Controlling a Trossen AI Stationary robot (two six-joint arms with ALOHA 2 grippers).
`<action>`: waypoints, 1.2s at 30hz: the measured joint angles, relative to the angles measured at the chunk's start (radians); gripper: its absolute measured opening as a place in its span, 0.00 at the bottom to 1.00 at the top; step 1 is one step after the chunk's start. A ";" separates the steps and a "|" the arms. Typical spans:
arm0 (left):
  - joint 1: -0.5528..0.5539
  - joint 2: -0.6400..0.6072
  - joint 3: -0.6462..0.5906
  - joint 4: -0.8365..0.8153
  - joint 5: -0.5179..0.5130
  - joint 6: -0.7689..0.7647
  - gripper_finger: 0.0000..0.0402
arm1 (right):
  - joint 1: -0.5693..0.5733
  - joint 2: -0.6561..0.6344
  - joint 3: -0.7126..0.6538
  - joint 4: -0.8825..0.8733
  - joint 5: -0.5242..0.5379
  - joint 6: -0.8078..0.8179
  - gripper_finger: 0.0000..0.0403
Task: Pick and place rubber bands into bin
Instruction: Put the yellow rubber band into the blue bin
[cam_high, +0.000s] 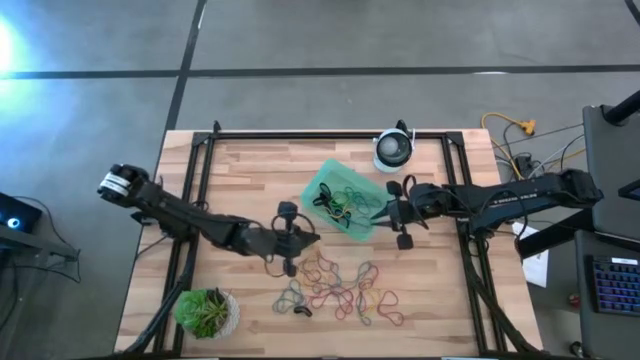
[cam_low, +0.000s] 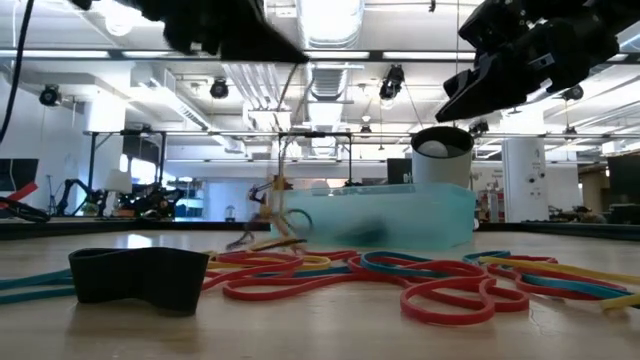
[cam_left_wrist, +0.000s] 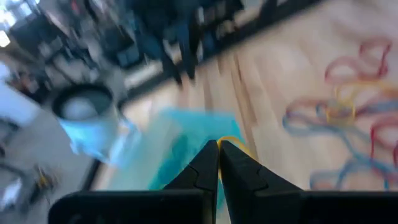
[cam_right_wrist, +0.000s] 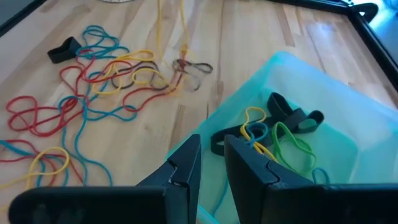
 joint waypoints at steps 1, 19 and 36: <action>-0.006 -0.005 0.000 0.032 0.000 0.025 0.00 | 0.000 -0.002 -0.001 -0.003 0.002 0.001 0.16; -0.043 -0.002 -0.015 0.080 -0.010 0.028 0.00 | 0.000 -0.002 -0.010 0.006 -0.018 0.054 0.16; -0.045 -0.002 -0.015 0.081 -0.002 0.026 0.00 | 0.044 0.409 0.021 0.457 -0.312 -0.030 0.30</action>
